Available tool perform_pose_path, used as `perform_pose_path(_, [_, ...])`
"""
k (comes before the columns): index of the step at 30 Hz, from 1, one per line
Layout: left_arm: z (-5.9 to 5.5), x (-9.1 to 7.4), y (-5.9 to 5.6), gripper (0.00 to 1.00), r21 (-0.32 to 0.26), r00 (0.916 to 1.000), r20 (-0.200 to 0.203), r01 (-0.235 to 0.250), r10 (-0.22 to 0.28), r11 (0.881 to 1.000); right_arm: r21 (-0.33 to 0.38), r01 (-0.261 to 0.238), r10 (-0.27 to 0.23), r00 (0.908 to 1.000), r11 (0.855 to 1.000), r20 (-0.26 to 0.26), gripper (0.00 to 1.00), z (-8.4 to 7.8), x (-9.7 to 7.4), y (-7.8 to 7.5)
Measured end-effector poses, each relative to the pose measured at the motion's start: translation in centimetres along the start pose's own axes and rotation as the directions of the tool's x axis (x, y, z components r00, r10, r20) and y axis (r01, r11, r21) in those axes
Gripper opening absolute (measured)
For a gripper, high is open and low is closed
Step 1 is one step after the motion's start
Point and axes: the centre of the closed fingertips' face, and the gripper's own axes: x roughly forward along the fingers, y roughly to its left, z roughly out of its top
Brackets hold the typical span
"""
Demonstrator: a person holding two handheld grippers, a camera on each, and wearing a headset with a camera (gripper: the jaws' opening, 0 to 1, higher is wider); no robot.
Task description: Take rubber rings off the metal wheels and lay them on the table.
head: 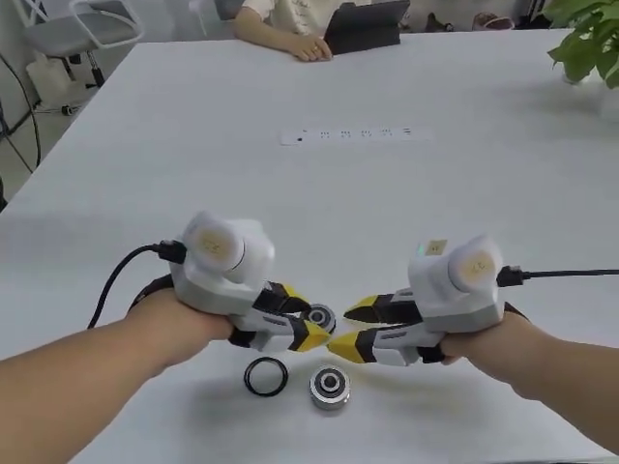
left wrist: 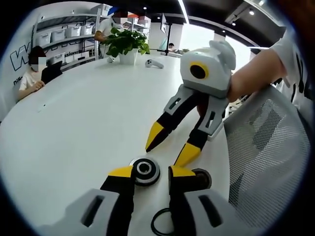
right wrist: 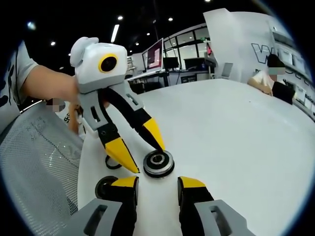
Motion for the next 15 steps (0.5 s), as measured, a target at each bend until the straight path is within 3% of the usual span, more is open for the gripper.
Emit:
perform_pose_path(9, [-0.05,0.13,0.51,0.13,0.000,0.9996,0.002,-0.029,0.029,1.000,0.001,0.001,-0.001,1.0000,1.000,0.003,0.29,0.00,0.02,-0.06])
perform_pose_path(15, [-0.06,0.26,0.72,0.09,0.074,0.9979,-0.013,-0.063,0.064,0.995,0.001,-0.002,0.002,1.0000,1.000,0.007,0.28,0.14,0.18,-0.07])
